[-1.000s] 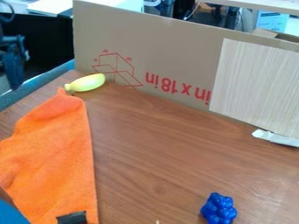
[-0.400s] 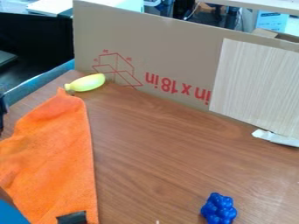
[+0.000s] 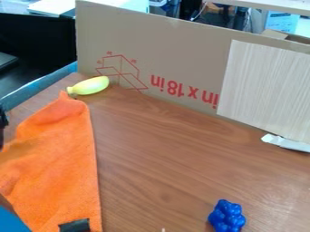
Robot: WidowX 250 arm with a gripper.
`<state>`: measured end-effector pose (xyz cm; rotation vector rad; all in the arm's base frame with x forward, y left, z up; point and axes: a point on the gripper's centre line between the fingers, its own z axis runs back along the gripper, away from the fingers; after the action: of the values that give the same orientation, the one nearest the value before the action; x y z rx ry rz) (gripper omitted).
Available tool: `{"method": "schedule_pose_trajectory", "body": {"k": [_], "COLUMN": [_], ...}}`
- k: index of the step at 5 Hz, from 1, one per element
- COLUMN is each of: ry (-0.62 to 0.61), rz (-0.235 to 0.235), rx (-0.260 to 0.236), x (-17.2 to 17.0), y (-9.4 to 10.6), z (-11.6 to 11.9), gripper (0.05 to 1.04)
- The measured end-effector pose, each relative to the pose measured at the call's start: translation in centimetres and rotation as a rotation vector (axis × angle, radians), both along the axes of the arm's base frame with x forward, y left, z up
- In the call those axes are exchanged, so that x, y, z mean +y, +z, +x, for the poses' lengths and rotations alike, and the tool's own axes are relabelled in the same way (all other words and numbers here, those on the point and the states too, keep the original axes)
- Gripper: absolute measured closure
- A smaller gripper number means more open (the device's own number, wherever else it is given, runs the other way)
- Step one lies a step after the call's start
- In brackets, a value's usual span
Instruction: Unfold the cloth from bottom left to the top right
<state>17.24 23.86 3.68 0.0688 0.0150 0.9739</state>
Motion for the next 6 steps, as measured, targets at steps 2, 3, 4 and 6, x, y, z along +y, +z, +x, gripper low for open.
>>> {"method": "schedule_pose_trajectory", "body": {"k": [2,3,4,6], "ry": [0.026,0.027,0.027,0.021], "rz": [-0.003,-0.008,0.003,-0.006], "rx": [0.043,0.067,0.077,0.111], "x": [1.1,1.2,1.4,0.9], "y": [-1.9,-2.7,-3.2,-4.1], "z": [-0.2,-0.4,-0.5,-0.2], "gripper": [0.082,0.082,0.082,0.082]}}
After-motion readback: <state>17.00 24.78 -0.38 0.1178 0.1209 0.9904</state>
